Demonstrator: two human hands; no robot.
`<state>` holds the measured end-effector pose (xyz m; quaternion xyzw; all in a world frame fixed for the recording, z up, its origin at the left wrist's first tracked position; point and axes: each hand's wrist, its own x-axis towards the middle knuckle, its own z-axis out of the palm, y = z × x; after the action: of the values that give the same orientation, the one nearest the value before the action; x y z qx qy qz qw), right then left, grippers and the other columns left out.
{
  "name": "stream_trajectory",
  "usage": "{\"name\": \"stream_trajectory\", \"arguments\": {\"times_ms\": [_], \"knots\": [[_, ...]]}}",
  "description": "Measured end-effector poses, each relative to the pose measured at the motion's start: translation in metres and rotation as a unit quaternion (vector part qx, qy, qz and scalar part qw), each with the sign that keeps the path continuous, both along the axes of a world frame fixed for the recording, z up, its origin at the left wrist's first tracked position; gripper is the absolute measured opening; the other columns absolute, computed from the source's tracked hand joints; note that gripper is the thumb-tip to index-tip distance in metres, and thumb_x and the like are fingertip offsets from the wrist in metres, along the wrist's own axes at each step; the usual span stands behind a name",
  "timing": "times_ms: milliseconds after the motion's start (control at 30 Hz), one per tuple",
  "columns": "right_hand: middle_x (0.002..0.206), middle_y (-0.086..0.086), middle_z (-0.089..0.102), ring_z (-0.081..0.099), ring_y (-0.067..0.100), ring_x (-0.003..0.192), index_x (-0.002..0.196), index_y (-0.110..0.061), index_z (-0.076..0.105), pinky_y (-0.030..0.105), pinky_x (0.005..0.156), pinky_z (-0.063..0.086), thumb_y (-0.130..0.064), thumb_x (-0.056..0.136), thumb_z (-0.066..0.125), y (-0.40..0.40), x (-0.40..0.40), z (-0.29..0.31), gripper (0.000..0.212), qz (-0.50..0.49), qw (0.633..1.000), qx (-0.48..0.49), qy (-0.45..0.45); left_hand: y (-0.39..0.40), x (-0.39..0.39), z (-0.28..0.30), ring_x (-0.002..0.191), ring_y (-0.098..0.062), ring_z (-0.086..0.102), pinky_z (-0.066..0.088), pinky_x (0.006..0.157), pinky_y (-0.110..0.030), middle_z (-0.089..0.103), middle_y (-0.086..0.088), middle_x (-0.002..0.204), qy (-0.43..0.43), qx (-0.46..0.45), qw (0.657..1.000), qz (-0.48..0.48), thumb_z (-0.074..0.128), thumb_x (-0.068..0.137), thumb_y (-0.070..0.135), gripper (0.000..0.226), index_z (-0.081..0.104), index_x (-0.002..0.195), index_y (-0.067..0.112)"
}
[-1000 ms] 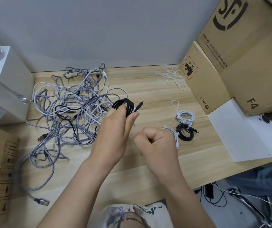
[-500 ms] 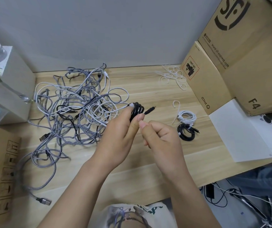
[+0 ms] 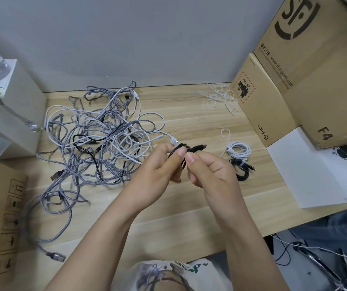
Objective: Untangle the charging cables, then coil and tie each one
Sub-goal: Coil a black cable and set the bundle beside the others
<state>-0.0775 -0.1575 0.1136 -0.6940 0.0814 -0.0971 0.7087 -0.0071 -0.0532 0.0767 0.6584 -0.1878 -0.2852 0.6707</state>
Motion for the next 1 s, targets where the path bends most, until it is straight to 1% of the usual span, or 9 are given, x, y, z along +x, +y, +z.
{"name": "stream_trajectory", "arguments": {"times_ms": [167,367,500,600,667,700,767,867,1000], "knots": [[0.045,-0.016,0.044,0.047,-0.005,0.048,0.061,-0.011,0.045,0.004,0.053,0.038,0.002,0.095,0.043,0.001,-0.001,0.002,0.037,0.033,0.999,0.023,0.024,0.000,0.003,-0.003,0.068,-0.027,0.048,0.048,0.070,-0.044,0.047,-0.016,0.066,0.008,0.006,1.000,-0.005,0.048,0.078,0.058,0.055,0.046,0.079,0.003],[0.042,-0.016,0.047,0.048,-0.005,0.046,0.056,-0.011,0.043,0.005,0.052,0.034,-0.008,0.095,0.051,-0.001,0.000,-0.001,0.040,0.038,0.997,-0.022,0.070,0.003,0.004,0.004,0.066,-0.032,0.041,0.047,0.066,-0.031,0.034,-0.035,0.062,0.069,-0.056,0.996,0.012,0.051,0.087,0.043,0.037,0.049,0.069,0.011],[0.042,-0.016,0.048,0.047,-0.004,0.042,0.061,-0.008,0.050,0.005,0.049,0.035,-0.006,0.095,0.050,0.002,0.000,-0.001,0.034,0.029,0.997,0.005,0.078,0.003,0.000,0.010,0.053,-0.017,0.044,0.044,0.055,-0.015,0.039,-0.017,0.055,0.068,-0.070,0.995,0.019,0.048,0.096,0.030,0.034,0.051,0.068,0.011],[0.046,-0.013,0.045,0.039,0.000,0.042,0.085,-0.007,0.059,0.009,0.044,0.031,-0.011,0.086,0.060,0.005,-0.001,-0.002,0.004,0.023,0.994,0.056,0.088,0.001,0.004,0.008,0.058,-0.009,0.053,0.045,0.055,-0.014,0.055,-0.003,0.059,0.063,-0.055,0.995,0.058,0.047,0.097,0.025,0.028,0.049,0.072,0.012],[0.050,-0.009,0.044,0.037,0.006,0.045,0.096,-0.011,0.057,0.017,0.042,0.034,-0.017,0.079,0.058,0.007,-0.002,-0.004,0.018,0.034,0.992,0.064,0.099,0.002,0.006,0.008,0.053,0.000,0.054,0.043,0.052,-0.010,0.055,0.009,0.052,0.060,-0.044,0.994,0.075,0.042,0.098,0.020,0.028,0.047,0.071,0.013],[0.051,-0.008,0.046,0.039,0.008,0.045,0.099,-0.015,0.054,0.018,0.044,0.036,-0.017,0.078,0.057,0.008,-0.002,-0.004,0.022,0.028,0.993,0.062,0.097,0.002,0.006,0.009,0.049,-0.001,0.050,0.042,0.050,-0.010,0.051,0.008,0.049,0.055,-0.041,0.995,0.076,0.041,0.099,0.020,0.030,0.046,0.070,0.013],[0.054,-0.005,0.051,0.045,0.009,0.046,0.107,-0.022,0.046,0.018,0.050,0.042,-0.015,0.077,0.058,0.009,-0.002,-0.002,0.033,0.002,0.995,0.064,0.075,0.002,0.006,0.010,0.053,-0.016,0.045,0.043,0.054,-0.015,0.044,-0.006,0.054,0.038,-0.039,0.996,0.068,0.046,0.099,0.026,0.033,0.048,0.068,0.012],[0.062,-0.003,0.057,0.052,0.012,0.054,0.116,-0.021,0.046,0.020,0.060,0.048,-0.009,0.078,0.060,0.004,-0.004,0.005,0.042,-0.003,0.993,0.115,0.029,0.004,0.005,0.004,0.063,-0.027,0.043,0.046,0.066,-0.035,0.042,-0.014,0.062,0.038,-0.031,0.998,0.049,0.045,0.087,0.039,0.033,0.049,0.066,0.014],[0.076,-0.003,0.064,0.061,0.012,0.068,0.101,-0.016,0.066,0.021,0.067,0.049,-0.013,0.082,0.060,0.002,-0.007,0.013,0.021,0.029,0.994,0.102,-0.029,0.003,0.000,0.002,0.060,-0.019,0.039,0.043,0.059,-0.023,0.038,0.002,0.054,0.042,-0.021,0.998,0.030,0.042,0.086,0.038,0.033,0.046,0.064,0.015]]}}
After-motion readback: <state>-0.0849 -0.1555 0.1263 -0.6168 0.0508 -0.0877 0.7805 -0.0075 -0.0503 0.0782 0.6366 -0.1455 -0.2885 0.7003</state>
